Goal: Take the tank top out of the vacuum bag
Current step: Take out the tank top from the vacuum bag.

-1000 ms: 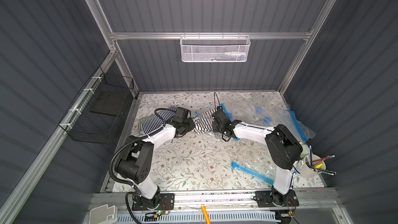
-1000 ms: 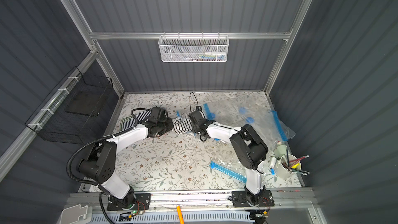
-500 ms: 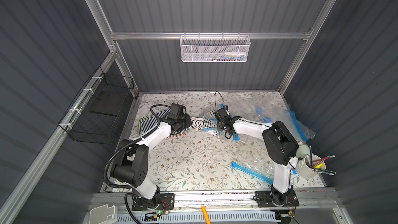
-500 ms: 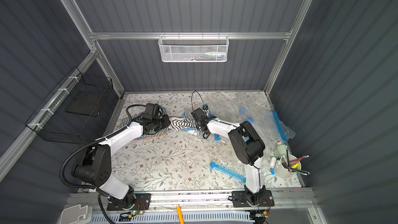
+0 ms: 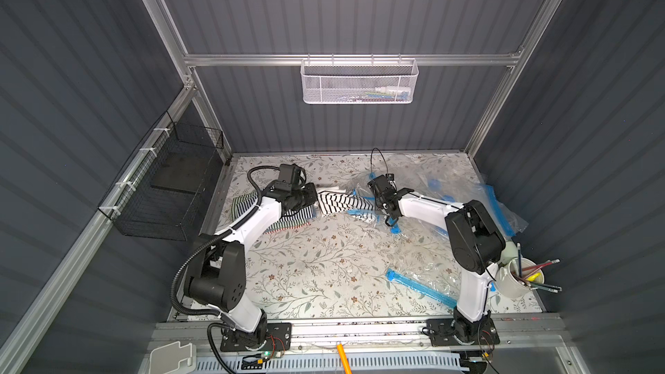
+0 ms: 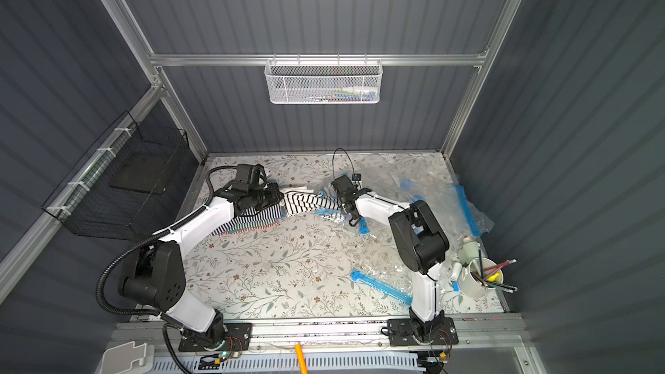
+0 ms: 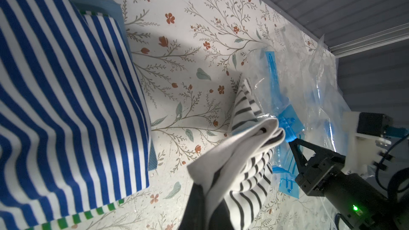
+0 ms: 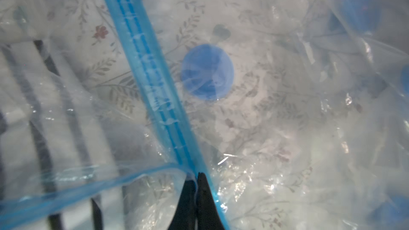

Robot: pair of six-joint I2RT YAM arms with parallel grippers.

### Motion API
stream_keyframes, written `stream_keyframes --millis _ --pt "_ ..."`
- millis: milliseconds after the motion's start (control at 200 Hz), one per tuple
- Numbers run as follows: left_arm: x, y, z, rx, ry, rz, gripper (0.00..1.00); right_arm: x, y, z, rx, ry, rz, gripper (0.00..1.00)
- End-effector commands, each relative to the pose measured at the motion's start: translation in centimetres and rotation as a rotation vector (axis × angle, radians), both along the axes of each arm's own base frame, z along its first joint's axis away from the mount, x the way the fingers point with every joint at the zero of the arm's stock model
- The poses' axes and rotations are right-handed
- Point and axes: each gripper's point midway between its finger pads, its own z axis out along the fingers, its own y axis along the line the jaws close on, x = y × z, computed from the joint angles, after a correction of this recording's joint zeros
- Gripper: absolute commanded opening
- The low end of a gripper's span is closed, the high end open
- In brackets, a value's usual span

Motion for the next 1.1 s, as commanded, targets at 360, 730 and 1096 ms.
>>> stream_keyframes --millis 360,730,1096 --pt "4.0 0.4 3.2 -0.029 -0.083 0.005 0.00 -2.2 -7.2 -0.6 -0.113 0.078 -0.129 0.36" --pt "4.9 -0.2 5.9 -0.059 -0.083 0.006 0.00 -1.3 -4.1 2.5 0.044 -0.015 0.011 0.99" --pt "4.6 2.3 8.1 0.032 -0.057 0.055 0.00 -1.0 -1.2 3.3 0.166 -0.015 0.103 0.99"
